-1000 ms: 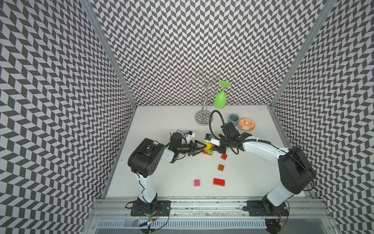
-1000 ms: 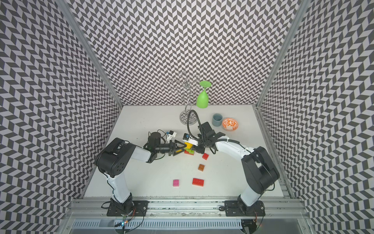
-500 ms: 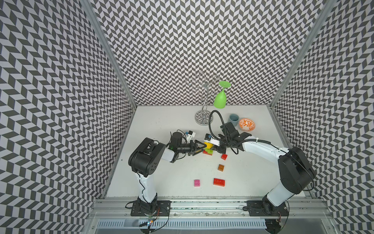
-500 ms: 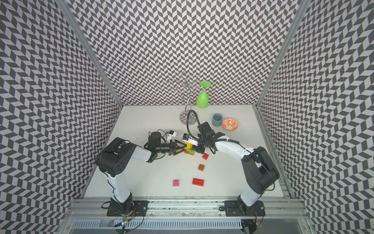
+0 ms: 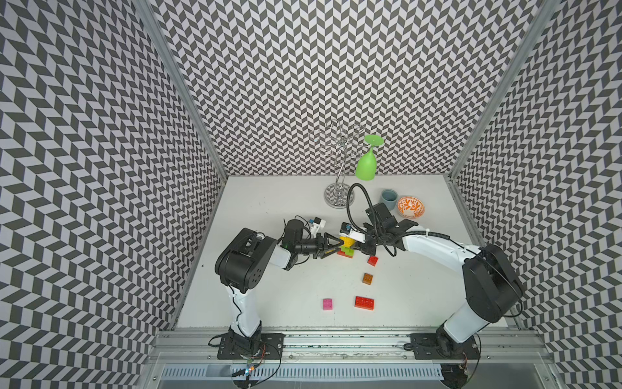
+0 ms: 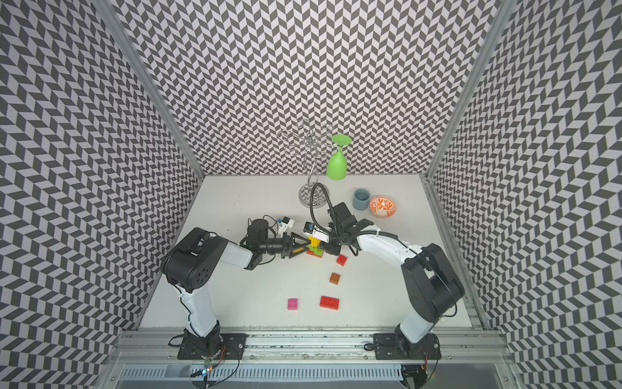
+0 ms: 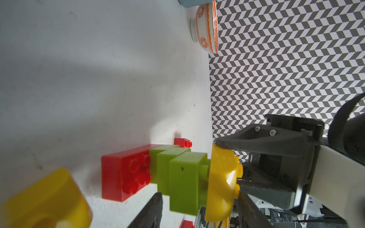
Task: Assemble the letter s with lego
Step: Assemble the lego brick with the lego brick.
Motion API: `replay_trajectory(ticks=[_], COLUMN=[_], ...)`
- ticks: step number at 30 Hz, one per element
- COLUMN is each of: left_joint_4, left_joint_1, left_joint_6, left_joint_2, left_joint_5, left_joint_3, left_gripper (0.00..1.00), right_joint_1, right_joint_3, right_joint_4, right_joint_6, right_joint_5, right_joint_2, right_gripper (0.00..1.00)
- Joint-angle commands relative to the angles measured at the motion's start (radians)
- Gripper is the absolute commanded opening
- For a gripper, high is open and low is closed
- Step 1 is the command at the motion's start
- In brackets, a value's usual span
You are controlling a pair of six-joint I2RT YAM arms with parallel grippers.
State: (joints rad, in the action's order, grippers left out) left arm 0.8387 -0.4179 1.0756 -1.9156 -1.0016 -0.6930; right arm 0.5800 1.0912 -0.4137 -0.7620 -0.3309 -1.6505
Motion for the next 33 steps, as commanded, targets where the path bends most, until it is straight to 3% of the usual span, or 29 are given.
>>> replay_trajectory(ticks=[1, 33], left_joint_4=[0.003, -0.033], left_joint_1=[0.002, -0.007], left_joint_6=[0.0, -0.032], left_joint_2=[-0.02, -0.054], left_joint_5=[0.009, 0.014], left_joint_3=[-0.016, -0.013], left_gripper=[0.6, 0.52], right_joint_1=[0.01, 0.015], right_joint_3=[0.028, 0.071], right_joint_4=[0.009, -0.031], right_joint_6=[-0.005, 0.013], right_joint_5=[-0.003, -0.005], right_joint_2=[-0.011, -0.032], right_gripper=[0.17, 0.17])
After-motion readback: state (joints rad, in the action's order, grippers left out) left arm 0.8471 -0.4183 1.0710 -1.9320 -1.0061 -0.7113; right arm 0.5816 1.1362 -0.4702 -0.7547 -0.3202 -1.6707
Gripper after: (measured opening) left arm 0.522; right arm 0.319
